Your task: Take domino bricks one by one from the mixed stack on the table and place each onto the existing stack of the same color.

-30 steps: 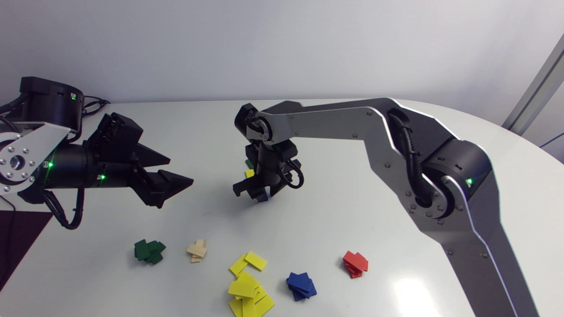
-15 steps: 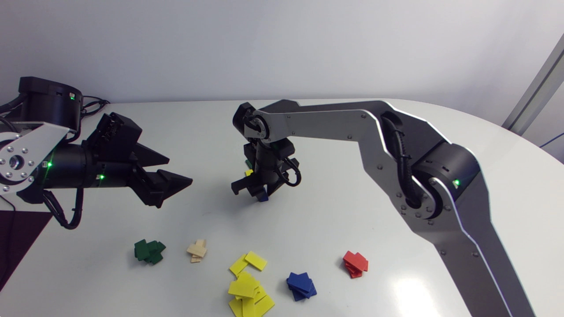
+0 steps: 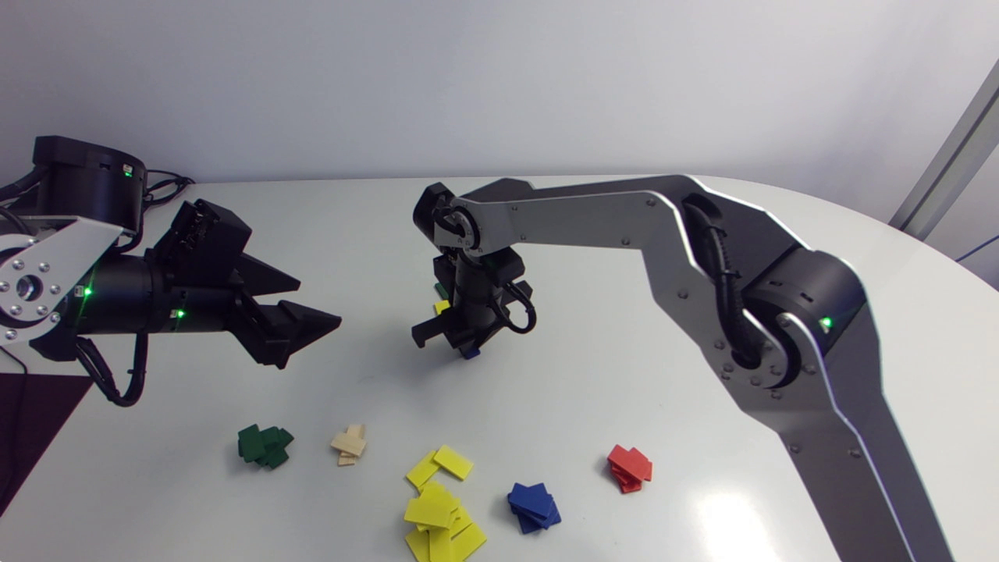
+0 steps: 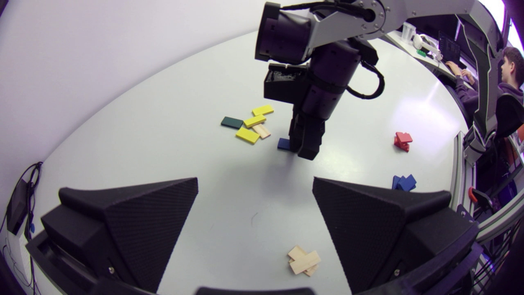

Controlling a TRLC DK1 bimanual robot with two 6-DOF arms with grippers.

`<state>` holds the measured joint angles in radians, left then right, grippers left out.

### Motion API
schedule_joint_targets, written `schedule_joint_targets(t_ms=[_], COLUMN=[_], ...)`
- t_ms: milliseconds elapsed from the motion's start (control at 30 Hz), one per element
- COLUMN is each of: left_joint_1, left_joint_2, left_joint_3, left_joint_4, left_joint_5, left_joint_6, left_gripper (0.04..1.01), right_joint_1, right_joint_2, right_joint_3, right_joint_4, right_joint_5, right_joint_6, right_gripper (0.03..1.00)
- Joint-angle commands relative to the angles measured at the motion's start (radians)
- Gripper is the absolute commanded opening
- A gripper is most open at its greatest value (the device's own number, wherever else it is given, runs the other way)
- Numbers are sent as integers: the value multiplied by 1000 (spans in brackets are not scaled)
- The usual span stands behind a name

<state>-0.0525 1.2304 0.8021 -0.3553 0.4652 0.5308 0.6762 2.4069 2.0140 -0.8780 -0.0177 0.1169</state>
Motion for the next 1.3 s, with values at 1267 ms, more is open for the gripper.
schedule_joint_targets(t_ms=[1267], left_joint_1=[-264], left_joint_2=[175], left_joint_3=[-109], left_joint_4=[253], left_joint_5=[-126], left_joint_6=[-64], left_gripper=[997], right_joint_1=[138], right_joint_2=[-994], right_joint_3=[-1133], right_joint_4=[320], right_joint_5=[-25], right_joint_6=[-224], right_gripper=[110])
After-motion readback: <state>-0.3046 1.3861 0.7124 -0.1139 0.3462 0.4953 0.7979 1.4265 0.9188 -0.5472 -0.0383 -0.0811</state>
